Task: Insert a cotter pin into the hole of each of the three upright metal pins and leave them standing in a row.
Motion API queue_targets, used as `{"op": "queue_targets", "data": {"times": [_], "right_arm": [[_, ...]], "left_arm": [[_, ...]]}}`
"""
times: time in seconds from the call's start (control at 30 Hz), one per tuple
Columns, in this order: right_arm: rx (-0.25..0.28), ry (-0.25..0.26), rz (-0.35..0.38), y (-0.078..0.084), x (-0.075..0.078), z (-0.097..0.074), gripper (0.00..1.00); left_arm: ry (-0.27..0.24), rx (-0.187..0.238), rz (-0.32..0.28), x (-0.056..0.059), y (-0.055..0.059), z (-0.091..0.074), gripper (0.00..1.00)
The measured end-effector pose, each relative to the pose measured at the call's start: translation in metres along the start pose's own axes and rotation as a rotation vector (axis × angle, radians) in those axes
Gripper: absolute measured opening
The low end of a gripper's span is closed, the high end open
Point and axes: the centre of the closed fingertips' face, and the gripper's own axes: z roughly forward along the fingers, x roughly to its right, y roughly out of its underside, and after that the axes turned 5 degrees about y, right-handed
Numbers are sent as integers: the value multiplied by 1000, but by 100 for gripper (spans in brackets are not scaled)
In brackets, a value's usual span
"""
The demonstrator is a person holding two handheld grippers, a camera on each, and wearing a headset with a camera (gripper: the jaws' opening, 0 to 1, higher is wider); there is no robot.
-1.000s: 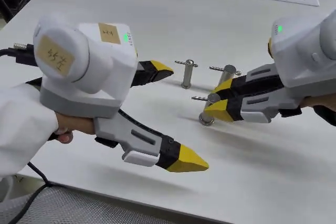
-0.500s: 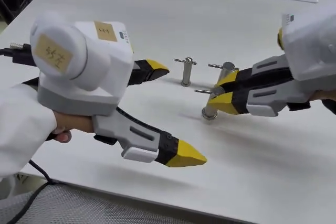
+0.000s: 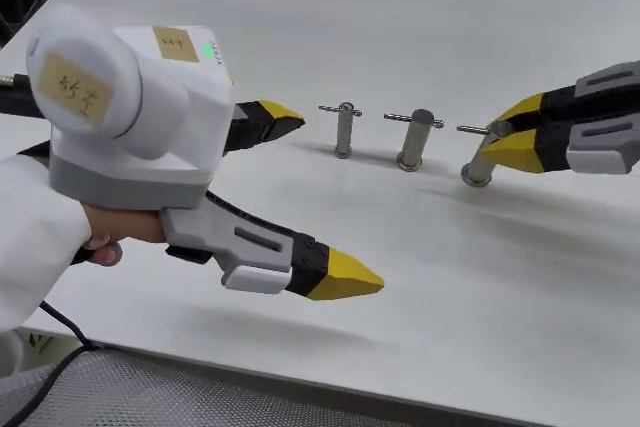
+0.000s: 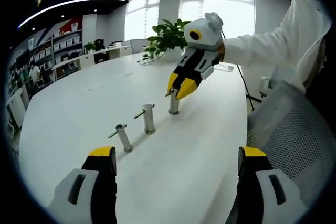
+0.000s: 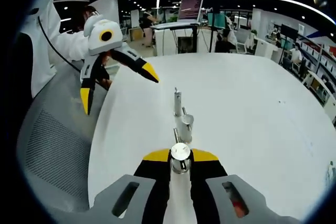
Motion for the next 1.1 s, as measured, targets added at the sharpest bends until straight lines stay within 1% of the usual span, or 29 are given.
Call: {"op": "queue_targets", "data": {"times": [0.13,0.23,0.37,0.53,0.83,0.9,0.93,0.97,1.0,1.1], "right_arm": [[-19,11,-8,9,15,4,8],[-18,9,-5,12,18,6,8],[-4,1,7,11,19,9,8],[-9,-15,1,14,17,14,8],[-19,-15,5,20,18,18,8],[-22,-5,15,24,20,20,8],[-3,-7,17,22,20,19,8],[-8,-7,26,23,21,19,8],[-1,-8,27,23,20,19,8],[1,-11,1,23,21,18,8]], "left_arm": [[0,-6,-1,0,0,0,96],[-1,-5,-8,0,0,0,95],[-7,-14,-18,-1,3,1,95],[-10,-24,-27,-1,6,0,95],[-20,-11,-38,-5,4,-3,94],[-22,-12,-38,-5,4,-3,93],[-22,-13,-37,-5,4,-3,93],[-26,-16,-34,-6,4,-3,93],[-27,-18,-32,-6,5,-3,93],[-29,-19,-35,-6,5,-4,93]]}}
